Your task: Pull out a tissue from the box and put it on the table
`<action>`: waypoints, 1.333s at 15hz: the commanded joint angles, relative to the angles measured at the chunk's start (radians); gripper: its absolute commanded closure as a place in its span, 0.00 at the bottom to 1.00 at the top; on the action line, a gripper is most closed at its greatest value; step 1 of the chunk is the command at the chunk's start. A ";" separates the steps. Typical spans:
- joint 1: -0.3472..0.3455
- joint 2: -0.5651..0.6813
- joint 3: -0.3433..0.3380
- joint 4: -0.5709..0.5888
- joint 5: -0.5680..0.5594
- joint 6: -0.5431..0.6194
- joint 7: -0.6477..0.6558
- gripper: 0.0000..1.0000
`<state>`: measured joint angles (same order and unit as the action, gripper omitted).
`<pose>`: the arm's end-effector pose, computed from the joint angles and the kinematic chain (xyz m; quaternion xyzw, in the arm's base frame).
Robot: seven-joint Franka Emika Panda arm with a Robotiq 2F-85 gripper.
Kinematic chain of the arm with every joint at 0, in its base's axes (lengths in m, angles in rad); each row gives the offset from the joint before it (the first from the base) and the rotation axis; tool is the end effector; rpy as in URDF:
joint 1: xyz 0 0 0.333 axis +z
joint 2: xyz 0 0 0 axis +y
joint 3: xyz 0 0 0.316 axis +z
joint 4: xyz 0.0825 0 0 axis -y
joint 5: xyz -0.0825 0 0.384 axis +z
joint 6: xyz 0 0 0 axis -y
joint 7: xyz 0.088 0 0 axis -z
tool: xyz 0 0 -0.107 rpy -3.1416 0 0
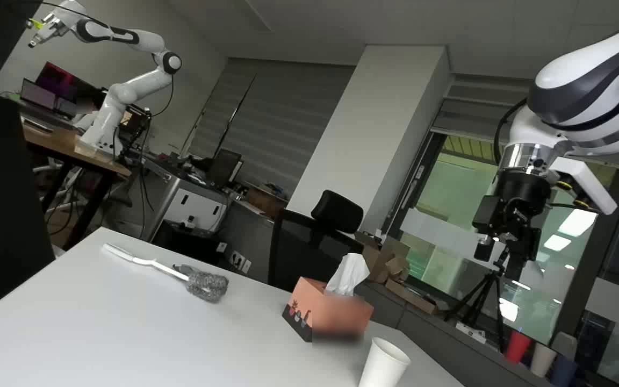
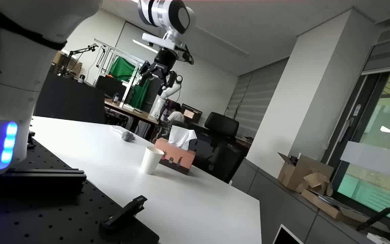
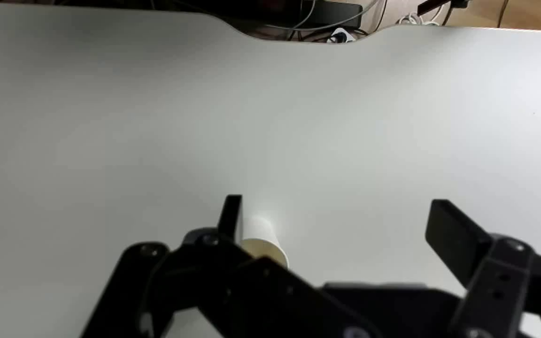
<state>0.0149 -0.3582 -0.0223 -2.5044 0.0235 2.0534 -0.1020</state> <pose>0.4113 -0.0017 0.4034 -0.9979 -0.0422 0.0456 0.0165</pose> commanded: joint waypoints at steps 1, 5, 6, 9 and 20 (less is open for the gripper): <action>-0.001 0.000 0.001 0.002 0.000 -0.001 0.000 0.00; -0.001 0.000 0.001 0.002 0.000 0.000 0.000 0.00; -0.001 0.000 0.001 0.002 0.000 0.000 0.000 0.00; -0.001 0.000 0.001 0.002 0.000 0.001 0.000 0.00; -0.013 0.173 -0.005 0.167 -0.035 0.065 -0.032 0.00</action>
<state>0.0115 -0.3139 -0.0228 -2.4667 0.0138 2.1014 -0.1278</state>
